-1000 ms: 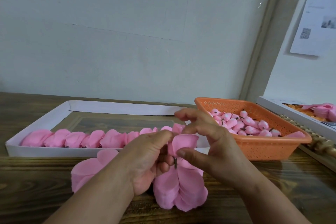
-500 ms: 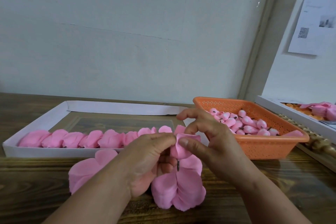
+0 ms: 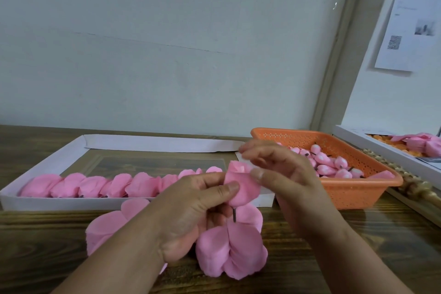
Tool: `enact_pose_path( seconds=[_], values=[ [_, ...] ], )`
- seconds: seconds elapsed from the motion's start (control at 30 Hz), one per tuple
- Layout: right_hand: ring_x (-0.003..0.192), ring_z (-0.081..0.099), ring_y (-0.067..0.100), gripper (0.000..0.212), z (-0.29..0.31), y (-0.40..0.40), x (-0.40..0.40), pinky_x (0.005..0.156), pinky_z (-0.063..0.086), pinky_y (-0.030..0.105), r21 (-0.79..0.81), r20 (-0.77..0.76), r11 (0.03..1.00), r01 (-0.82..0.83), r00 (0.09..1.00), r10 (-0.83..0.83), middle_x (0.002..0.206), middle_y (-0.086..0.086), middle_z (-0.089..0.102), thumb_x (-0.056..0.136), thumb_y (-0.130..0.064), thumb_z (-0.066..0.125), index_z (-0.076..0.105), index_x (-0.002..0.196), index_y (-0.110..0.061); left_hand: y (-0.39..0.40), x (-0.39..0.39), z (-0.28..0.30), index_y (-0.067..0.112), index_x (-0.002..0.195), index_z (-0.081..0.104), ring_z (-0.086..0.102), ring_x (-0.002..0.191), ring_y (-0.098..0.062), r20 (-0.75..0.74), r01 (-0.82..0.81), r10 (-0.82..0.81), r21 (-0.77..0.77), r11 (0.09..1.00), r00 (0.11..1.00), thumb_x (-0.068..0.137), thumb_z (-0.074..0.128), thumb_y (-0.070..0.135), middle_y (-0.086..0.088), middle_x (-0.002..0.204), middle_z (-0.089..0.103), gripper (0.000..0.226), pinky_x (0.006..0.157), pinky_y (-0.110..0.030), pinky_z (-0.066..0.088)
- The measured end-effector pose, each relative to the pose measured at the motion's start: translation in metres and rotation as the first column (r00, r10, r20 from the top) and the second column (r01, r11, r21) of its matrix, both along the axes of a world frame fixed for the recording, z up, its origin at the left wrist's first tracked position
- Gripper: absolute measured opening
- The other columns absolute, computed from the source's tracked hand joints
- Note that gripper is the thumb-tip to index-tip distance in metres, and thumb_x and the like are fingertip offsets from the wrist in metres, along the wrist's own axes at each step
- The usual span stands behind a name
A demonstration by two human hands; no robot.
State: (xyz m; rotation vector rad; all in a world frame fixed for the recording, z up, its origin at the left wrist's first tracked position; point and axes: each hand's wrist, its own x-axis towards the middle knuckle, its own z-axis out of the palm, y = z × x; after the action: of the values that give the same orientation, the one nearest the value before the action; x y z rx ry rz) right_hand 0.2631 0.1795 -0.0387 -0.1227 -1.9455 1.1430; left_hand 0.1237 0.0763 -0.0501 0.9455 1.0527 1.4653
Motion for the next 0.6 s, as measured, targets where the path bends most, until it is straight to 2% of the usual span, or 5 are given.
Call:
enact_pose_path(
  seconds=[0.1, 0.17, 0.3, 0.43, 0.6],
  values=[
    [0.116, 0.055, 0.018, 0.028, 0.001, 0.003, 0.004, 0.1, 0.039, 0.037, 0.013, -0.075, 0.999, -0.032, 0.997, 0.033, 0.109, 0.002, 0.065, 0.064, -0.02, 0.059, 0.07, 0.09, -0.019, 0.0, -0.002, 0.0, 0.008, 0.08, 0.072, 0.045, 0.053, -0.01, 0.006, -0.008, 0.008, 0.007, 1.0, 1.0, 0.069, 0.064, 0.018, -0.007, 0.067, 0.053, 0.016, 0.048, -0.016, 0.041],
    [0.118, 0.053, 0.021, 0.03, 0.003, 0.004, 0.006, 0.103, 0.036, 0.042, 0.09, -0.022, 0.996, -0.003, 1.0, 0.005, 0.112, 0.002, 0.063, 0.064, -0.022, 0.058, 0.069, 0.092, -0.017, -0.001, -0.003, 0.0, 0.01, 0.075, 0.071, 0.045, 0.055, -0.01, -0.01, 0.003, -0.003, 0.022, 1.0, 1.0, 0.072, 0.062, 0.018, -0.008, 0.069, 0.053, 0.012, 0.05, -0.017, 0.04],
    [0.123, 0.047, 0.02, 0.029, 0.005, -0.001, 0.008, 0.102, 0.036, 0.035, 0.22, 0.11, 0.975, 0.024, 0.993, -0.049, 0.118, -0.001, 0.057, 0.067, -0.026, 0.059, 0.069, 0.094, -0.02, -0.001, -0.002, 0.001, 0.013, 0.069, 0.071, 0.044, 0.056, -0.009, -0.027, 0.029, -0.028, 0.039, 0.999, 0.999, 0.073, 0.061, 0.019, -0.006, 0.07, 0.052, 0.012, 0.051, -0.017, 0.04],
    [0.124, 0.045, 0.016, 0.026, 0.008, -0.004, 0.011, 0.109, 0.029, 0.047, 0.339, 0.205, 0.939, 0.061, 0.969, -0.137, 0.12, -0.001, 0.053, 0.071, -0.033, 0.061, 0.063, 0.086, -0.011, -0.002, -0.001, 0.001, 0.013, 0.067, 0.07, 0.043, 0.057, -0.009, -0.018, 0.034, -0.034, 0.031, 0.999, 0.999, 0.072, 0.062, 0.019, -0.004, 0.067, 0.051, 0.011, 0.051, -0.018, 0.039],
    [0.12, 0.048, 0.015, 0.029, 0.01, -0.006, 0.01, 0.096, 0.037, 0.019, 0.384, 0.221, 0.92, 0.075, 0.96, -0.17, 0.12, 0.0, 0.052, 0.071, -0.037, 0.072, 0.063, 0.084, -0.013, -0.002, -0.001, 0.003, 0.015, 0.063, 0.068, 0.043, 0.057, -0.009, -0.015, 0.04, -0.039, 0.033, 0.999, 0.999, 0.077, 0.059, 0.018, -0.004, 0.066, 0.05, 0.017, 0.05, -0.017, 0.039]
  ],
)
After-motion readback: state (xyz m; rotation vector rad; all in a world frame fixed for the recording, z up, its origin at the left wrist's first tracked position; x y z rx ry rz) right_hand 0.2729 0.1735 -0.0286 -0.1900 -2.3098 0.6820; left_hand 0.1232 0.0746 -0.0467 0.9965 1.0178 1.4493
